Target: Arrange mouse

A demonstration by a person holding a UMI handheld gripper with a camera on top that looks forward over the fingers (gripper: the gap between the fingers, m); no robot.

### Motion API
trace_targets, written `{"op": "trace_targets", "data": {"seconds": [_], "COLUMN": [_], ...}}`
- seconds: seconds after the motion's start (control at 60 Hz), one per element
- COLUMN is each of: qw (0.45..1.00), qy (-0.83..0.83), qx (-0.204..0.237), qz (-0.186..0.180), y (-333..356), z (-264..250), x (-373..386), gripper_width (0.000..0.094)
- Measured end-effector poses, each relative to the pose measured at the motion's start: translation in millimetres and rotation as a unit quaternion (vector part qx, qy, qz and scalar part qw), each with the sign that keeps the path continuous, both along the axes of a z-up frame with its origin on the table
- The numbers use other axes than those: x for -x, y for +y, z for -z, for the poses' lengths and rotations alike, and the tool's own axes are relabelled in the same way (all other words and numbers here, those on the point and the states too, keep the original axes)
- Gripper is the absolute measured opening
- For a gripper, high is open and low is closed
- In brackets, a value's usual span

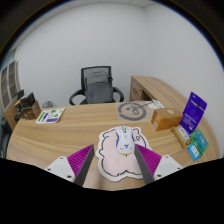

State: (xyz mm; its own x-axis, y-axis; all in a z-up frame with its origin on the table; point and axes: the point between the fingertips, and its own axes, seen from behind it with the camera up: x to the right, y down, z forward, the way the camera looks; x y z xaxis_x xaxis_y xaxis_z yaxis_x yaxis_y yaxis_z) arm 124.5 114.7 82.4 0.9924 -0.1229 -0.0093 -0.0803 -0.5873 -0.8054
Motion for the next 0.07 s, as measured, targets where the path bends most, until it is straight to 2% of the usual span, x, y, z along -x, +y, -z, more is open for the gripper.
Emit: {"op": "trace_targets", "data": {"seconds": [0.067], "qw": [1.000], "qy": [-0.002], "qx": [-0.010], "qz": [0.006], "y": [-31.7], "z": [-16.1], "x": [18.0], "gripper_width": [0.0832]}}
